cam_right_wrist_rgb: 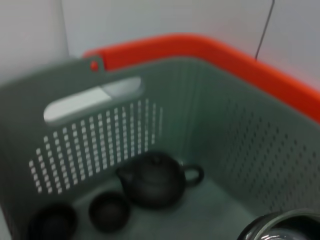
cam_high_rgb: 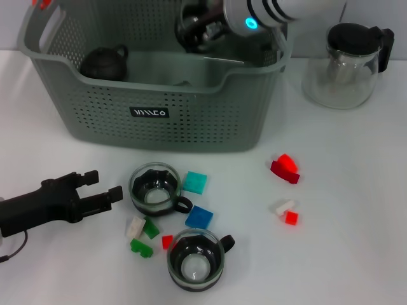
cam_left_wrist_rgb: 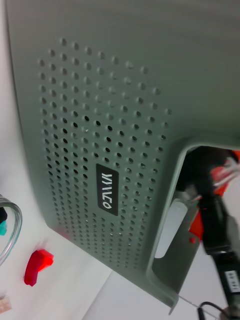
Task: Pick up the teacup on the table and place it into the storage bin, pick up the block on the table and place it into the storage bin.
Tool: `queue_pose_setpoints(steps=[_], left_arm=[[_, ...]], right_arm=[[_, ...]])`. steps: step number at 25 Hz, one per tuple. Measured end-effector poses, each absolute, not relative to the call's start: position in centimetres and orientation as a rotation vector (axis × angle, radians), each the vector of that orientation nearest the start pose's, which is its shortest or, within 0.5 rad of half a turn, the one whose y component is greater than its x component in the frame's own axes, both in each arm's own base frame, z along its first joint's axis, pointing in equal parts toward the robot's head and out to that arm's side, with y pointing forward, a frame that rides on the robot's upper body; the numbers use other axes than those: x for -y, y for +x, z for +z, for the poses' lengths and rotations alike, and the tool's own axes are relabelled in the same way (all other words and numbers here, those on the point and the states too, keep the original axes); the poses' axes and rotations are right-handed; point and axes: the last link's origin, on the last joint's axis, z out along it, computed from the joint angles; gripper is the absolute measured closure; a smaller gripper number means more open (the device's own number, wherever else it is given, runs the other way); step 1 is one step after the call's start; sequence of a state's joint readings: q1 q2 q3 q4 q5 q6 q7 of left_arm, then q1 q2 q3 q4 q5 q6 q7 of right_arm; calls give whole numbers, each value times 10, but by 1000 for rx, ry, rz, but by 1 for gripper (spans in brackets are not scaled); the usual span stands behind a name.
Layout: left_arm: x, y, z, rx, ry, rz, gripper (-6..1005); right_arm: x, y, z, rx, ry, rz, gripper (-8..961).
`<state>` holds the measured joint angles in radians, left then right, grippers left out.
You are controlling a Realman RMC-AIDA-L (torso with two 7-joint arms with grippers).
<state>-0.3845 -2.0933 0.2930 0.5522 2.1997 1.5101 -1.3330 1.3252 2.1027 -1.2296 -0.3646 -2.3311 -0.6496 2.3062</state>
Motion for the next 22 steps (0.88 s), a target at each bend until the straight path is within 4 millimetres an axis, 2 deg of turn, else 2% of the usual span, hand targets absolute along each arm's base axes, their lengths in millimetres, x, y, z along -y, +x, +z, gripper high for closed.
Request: queue_pose_setpoints(steps=[8, 20, 22], left_arm=[[-276, -346, 4, 1020, -2385, -694, 155], [-275, -348, 4, 1026, -2379, -689, 156], [-275, -349, 4, 1029, -2373, -684, 155]], right_arm=[[-482, 54, -89, -601, -2513, 15, 894], [-481, 55, -89, -614, -2517, 1, 891], [-481, 53, -89, -617, -2515, 8, 803]])
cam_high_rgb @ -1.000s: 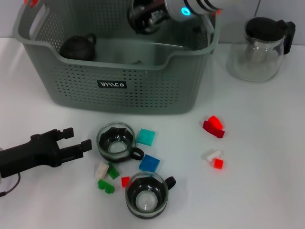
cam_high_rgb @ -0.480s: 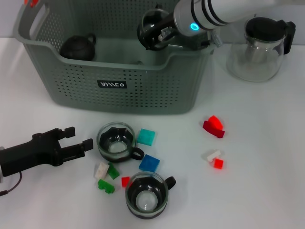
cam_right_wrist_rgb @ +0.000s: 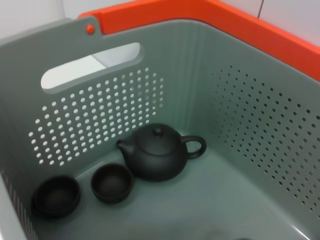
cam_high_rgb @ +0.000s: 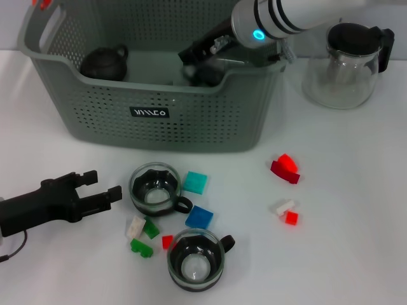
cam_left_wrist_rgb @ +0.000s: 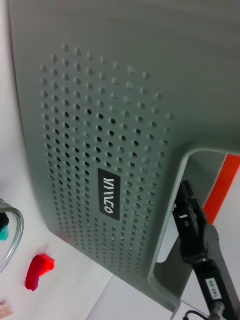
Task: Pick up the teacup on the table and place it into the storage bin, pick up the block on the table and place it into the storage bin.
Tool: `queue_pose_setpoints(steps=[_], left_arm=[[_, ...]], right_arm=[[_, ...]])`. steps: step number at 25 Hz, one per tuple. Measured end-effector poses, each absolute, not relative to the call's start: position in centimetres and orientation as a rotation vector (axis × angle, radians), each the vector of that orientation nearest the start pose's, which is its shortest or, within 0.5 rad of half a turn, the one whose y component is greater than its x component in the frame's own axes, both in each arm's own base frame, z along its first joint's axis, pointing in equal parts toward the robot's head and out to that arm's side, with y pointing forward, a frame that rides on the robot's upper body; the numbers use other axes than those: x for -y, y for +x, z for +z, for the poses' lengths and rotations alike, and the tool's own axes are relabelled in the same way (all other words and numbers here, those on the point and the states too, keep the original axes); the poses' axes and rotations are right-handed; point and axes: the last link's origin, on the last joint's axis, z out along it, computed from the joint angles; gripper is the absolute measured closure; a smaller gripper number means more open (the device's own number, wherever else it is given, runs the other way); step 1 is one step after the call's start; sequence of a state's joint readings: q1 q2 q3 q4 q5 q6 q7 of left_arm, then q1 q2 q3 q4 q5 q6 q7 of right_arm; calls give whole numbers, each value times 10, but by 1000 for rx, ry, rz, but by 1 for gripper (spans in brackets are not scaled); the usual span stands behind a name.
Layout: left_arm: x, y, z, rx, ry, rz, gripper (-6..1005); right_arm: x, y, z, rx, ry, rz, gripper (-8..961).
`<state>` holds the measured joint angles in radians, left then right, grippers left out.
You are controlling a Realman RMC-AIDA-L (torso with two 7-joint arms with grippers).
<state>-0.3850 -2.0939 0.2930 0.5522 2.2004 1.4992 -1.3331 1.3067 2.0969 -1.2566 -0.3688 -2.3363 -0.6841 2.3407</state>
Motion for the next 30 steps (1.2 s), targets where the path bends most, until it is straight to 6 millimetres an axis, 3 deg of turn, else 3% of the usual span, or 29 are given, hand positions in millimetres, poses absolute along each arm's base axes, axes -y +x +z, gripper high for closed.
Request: queue_pose_setpoints(steps=[5, 8, 10, 13, 17, 21, 25, 30], left_arm=[[-274, -350, 4, 1033, -2368, -679, 155], [-274, -350, 4, 1033, -2368, -680, 155], [-274, -350, 4, 1032, -2365, -682, 156], [-276, -350, 4, 1029, -2365, -683, 156], [-279, -348, 4, 1026, -2368, -681, 156], [-279, -349, 5, 1031, -2365, -679, 155], [-279, -349, 10, 1044, -2370, -673, 155], [-283, -333, 30, 1061, -2479, -665, 155]], right_arm=[[-484, 45, -67, -629, -2489, 185, 612], [-473, 38, -31, -606, -2483, 475, 521], [-454, 42, -2, -548, -2494, 723, 526], [-418, 67, 26, -428, -2519, 1033, 534], [-378, 120, 46, -314, -2513, 1226, 541], [-338, 179, 44, -284, -2600, 1143, 541], [-302, 235, 41, -398, -2730, 883, 541], [-291, 270, 44, -648, -2823, 494, 541]])
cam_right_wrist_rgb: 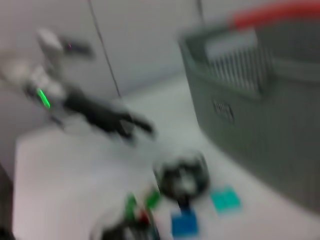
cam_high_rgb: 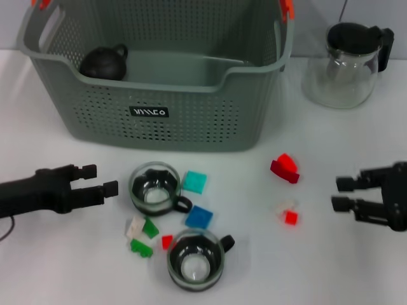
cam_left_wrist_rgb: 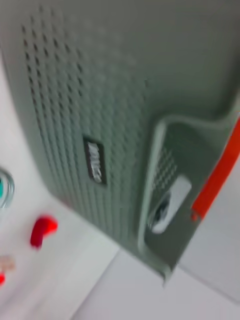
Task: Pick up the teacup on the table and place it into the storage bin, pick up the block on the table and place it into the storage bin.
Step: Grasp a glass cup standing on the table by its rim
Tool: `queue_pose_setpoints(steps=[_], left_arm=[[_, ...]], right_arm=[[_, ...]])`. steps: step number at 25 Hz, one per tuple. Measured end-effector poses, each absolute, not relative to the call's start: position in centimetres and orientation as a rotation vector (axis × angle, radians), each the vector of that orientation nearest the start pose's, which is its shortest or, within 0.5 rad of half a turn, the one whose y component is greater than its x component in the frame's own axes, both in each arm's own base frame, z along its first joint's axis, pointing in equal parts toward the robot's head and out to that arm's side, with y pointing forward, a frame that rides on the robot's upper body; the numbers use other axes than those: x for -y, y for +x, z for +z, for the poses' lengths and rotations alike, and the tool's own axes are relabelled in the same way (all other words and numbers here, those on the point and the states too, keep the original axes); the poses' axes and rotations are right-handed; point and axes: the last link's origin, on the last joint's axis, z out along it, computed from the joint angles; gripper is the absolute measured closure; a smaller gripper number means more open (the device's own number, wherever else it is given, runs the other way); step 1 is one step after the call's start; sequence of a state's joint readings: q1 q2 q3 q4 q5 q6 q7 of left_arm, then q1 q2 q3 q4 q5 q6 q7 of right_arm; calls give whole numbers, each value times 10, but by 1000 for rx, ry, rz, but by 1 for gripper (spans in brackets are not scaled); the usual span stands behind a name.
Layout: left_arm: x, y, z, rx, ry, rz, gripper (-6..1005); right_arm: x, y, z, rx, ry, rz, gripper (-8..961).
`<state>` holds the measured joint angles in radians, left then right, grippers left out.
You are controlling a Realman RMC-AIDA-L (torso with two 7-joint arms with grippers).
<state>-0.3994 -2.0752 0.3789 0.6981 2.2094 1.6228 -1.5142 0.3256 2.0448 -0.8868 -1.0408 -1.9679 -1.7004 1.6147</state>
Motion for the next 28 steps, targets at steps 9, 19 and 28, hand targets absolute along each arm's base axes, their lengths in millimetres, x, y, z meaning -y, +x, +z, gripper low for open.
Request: queue_pose_setpoints(steps=[9, 19, 28], left_arm=[[-318, -254, 68, 1334, -2701, -169, 157], [-322, -196, 15, 616, -2969, 330, 164], [-335, -191, -7, 326, -2947, 340, 181]], right_arm=[[-313, 253, 37, -718, -2906, 160, 541], [-323, 241, 30, -678, -2939, 124, 541], [-328, 237, 24, -688, -2959, 138, 541]])
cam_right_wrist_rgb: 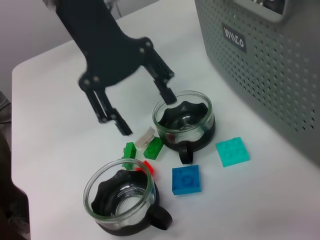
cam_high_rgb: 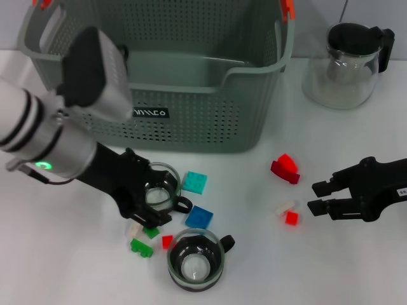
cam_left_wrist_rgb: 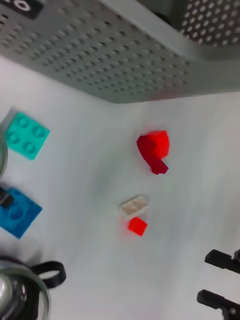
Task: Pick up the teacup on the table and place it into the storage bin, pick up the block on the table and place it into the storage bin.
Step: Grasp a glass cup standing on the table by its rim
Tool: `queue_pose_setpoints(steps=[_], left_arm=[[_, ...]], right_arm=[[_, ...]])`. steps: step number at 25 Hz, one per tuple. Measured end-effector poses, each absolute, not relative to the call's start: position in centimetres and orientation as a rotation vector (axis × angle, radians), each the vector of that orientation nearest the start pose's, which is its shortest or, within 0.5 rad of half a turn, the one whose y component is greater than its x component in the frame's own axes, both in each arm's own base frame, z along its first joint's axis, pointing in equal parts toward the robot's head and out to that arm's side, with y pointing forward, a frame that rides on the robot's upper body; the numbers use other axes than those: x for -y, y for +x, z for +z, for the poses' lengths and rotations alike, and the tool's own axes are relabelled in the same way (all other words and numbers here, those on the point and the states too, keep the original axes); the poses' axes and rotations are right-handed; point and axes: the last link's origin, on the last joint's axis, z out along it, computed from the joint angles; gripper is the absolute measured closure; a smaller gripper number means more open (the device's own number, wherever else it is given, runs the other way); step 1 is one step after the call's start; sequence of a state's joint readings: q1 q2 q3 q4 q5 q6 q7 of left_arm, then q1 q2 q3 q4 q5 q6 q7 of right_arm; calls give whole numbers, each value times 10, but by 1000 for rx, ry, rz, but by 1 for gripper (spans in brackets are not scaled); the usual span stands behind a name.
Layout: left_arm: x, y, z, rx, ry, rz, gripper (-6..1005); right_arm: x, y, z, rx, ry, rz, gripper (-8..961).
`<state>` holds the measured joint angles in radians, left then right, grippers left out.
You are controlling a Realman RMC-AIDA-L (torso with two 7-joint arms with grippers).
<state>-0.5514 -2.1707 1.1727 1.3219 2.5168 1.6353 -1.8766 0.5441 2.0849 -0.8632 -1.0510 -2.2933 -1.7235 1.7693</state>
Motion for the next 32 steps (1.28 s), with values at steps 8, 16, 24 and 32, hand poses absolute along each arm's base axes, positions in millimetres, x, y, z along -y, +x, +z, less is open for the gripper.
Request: queue_pose_setpoints(steps=[8, 16, 24, 32], left_arm=[[-337, -198, -32, 280, -2928, 473, 188], [-329, -201, -39, 357, -2934, 612, 187], [-335, -196, -40, 357, -2896, 597, 222], [-338, -196, -44, 350, -2885, 604, 358]], right_arm=[[-328, 237, 23, -704, -2957, 141, 541], [-328, 239, 25, -718, -2950, 143, 541], [-327, 240, 24, -728, -2952, 146, 541], [-326, 240, 23, -734, -2952, 147, 541]])
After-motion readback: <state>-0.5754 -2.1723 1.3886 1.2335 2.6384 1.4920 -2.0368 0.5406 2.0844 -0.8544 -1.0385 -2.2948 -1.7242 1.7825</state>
